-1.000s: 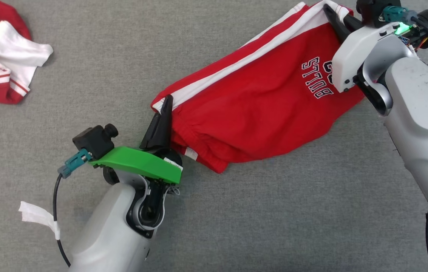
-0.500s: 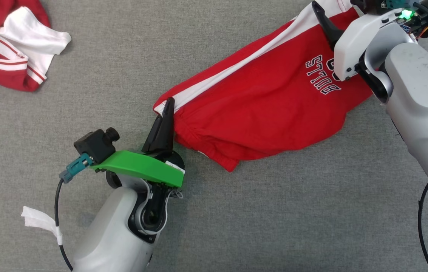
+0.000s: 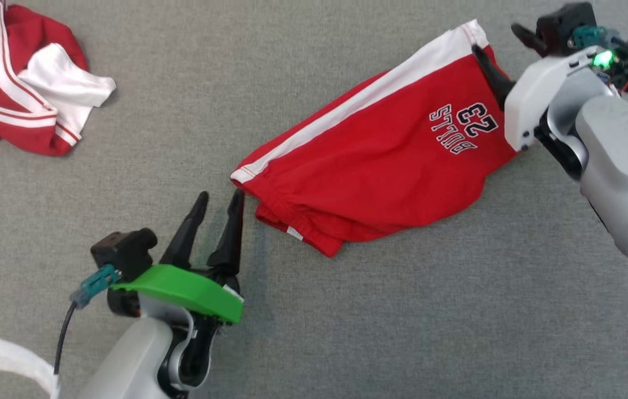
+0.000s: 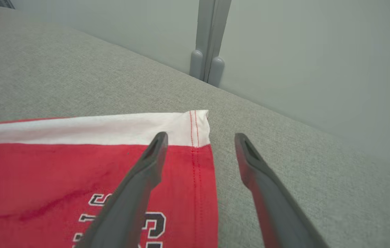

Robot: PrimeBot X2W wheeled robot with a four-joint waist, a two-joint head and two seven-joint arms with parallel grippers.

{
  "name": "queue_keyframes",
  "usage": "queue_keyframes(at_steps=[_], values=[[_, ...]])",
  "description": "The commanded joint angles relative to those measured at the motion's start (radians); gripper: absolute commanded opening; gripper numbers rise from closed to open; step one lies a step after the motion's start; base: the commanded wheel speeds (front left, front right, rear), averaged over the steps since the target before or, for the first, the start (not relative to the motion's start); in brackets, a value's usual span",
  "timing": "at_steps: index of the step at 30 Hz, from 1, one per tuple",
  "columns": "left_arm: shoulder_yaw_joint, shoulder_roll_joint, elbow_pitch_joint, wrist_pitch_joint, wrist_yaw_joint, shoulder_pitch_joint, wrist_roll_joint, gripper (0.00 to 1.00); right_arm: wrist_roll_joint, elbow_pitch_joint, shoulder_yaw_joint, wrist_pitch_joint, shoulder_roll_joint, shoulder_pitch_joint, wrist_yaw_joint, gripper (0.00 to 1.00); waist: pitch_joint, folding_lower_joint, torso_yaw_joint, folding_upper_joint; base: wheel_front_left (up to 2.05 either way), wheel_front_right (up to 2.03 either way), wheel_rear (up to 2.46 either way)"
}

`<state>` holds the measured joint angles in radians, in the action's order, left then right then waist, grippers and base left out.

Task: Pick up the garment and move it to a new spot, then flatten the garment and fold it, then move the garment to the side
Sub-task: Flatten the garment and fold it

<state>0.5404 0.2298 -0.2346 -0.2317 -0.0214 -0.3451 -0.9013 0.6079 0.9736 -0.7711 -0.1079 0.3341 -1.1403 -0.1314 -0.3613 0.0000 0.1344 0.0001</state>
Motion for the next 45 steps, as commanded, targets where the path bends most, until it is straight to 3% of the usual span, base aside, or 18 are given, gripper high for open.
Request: queue_keyframes(at_steps=[1,5,11,21,23,24,25,26,35,45], values=[[-0.008,0.012,0.017,-0.008,0.014,0.031,0.012,1.00,0.029,-0.002,-0.018,0.021,0.015,0.026,0.001,1.00,0.046,0.0000,-0.001,-0.0001,0.00,0.00,0.00],[-0.028,0.049,0.051,-0.018,0.058,0.067,0.056,1.00,0.092,-0.014,-0.069,0.082,0.055,0.057,0.001,1.00,0.066,0.0000,0.011,-0.0001,0.00,0.00,0.00],[-0.057,0.052,0.064,-0.029,0.090,0.093,0.090,1.00,0.172,-0.024,-0.130,0.174,0.100,0.090,0.001,1.00,0.049,0.0000,0.038,-0.0001,0.00,0.00,0.00],[-0.126,0.003,0.029,-0.034,0.072,0.118,0.150,1.00,0.258,0.016,-0.202,0.261,0.096,0.118,0.001,0.98,0.039,0.0000,0.081,-0.0001,0.00,0.00,0.00],[-0.142,-0.010,0.029,-0.034,0.063,0.122,0.153,1.00,0.268,0.021,-0.211,0.263,0.086,0.116,0.001,0.44,0.038,0.0000,0.083,-0.0001,0.00,0.00,0.00],[-0.146,-0.013,0.030,-0.034,0.060,0.124,0.155,1.00,0.272,0.021,-0.213,0.262,0.083,0.115,0.001,0.35,0.038,0.0000,0.084,-0.0001,0.00,0.00,0.00],[-0.153,-0.017,0.030,-0.034,0.054,0.127,0.161,1.00,0.278,0.020,-0.220,0.254,0.078,0.113,0.000,0.11,0.037,0.0000,0.084,-0.0001,0.00,0.00,0.00],[-0.158,-0.018,0.031,-0.034,0.051,0.129,0.167,1.00,0.282,0.018,-0.223,0.249,0.075,0.111,0.000,0.00,0.037,0.0000,0.083,-0.0001,0.00,0.00,0.00],[-0.204,-0.038,0.044,-0.033,0.017,0.130,0.218,1.00,0.320,0.042,-0.207,0.101,0.051,0.096,0.001,0.00,0.081,0.0000,0.025,-0.0001,0.00,0.00,0.00],[-0.248,-0.057,0.008,-0.033,-0.013,0.172,0.262,1.00,0.408,0.030,-0.170,-0.068,0.031,0.245,0.001,0.00,0.191,0.0000,-0.104,-0.0001,0.00,0.00,0.00]])
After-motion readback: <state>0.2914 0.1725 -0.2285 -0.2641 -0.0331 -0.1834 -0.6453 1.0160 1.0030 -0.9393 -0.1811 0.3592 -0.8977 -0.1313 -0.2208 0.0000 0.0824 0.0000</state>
